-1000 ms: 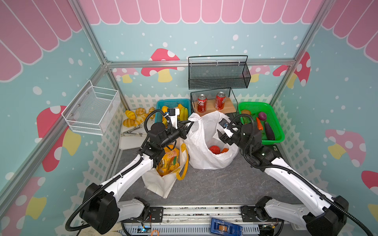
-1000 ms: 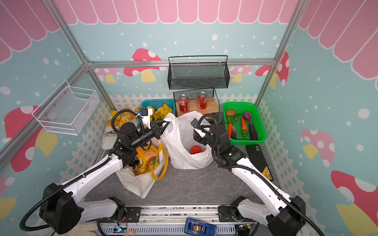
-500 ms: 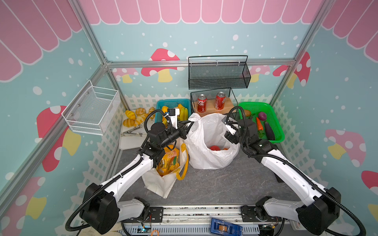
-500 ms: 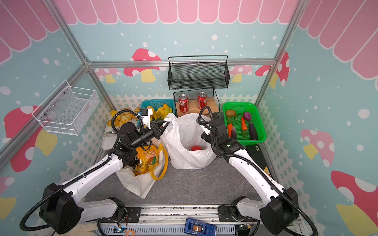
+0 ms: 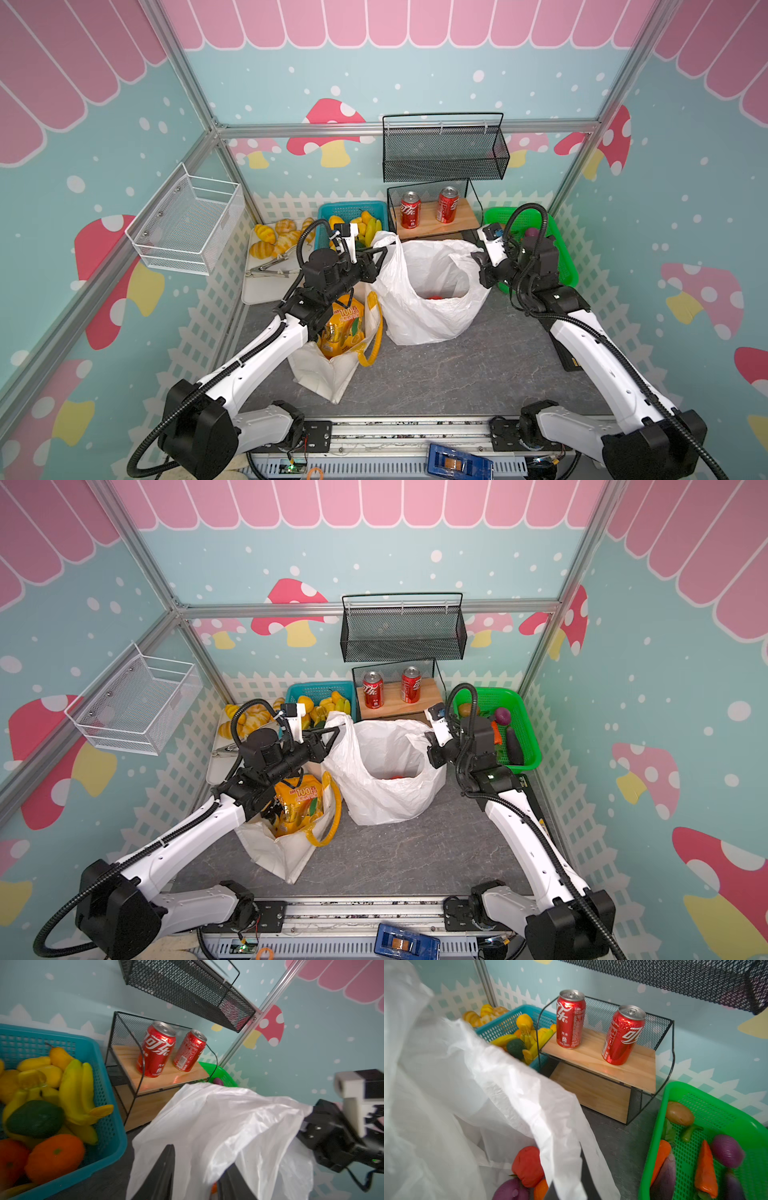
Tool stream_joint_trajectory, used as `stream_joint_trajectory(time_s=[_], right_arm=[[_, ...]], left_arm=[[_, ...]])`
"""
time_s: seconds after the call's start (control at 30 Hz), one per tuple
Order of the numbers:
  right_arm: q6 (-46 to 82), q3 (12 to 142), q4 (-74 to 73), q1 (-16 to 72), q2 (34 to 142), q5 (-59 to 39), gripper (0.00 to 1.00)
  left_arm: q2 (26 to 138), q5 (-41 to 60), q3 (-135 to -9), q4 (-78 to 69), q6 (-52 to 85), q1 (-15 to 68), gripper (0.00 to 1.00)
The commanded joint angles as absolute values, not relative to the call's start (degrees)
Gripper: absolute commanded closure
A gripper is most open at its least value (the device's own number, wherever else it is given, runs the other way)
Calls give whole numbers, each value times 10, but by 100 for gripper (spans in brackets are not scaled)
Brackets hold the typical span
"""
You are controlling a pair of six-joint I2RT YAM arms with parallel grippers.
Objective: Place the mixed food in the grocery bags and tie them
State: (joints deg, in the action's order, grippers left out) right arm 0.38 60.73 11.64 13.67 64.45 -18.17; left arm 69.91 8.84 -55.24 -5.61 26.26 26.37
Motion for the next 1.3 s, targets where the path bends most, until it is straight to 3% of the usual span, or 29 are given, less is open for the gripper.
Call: stream_joint_trajectory(time_s=[0.0, 0.17, 0.27, 0.43, 0.6, 0.7, 0.83, 1.27], right_arm=[[114, 586, 50, 112, 631, -313, 100], [198, 559, 13, 74, 642, -375, 100], [223, 550, 9, 63, 651, -380, 100], [234, 547, 6, 62, 663, -381, 100], [231, 545, 6, 60, 669, -382, 100], [233, 548, 6, 58, 670, -387, 100], [235, 549, 6, 56, 670, -391, 100], [231, 539, -3, 53, 662, -388, 100]], left_arm=[[663, -3, -598, 71, 238, 260, 43], [577, -25, -598, 145, 214, 261, 19], [526, 6, -598, 179, 209, 263, 14], [496, 155, -606, 178, 180, 345, 20], [628, 149, -687, 164, 128, 520, 33], [739, 183, -754, 159, 161, 534, 43], [845, 150, -811, 171, 217, 524, 49], [1004, 216, -852, 76, 349, 434, 33]])
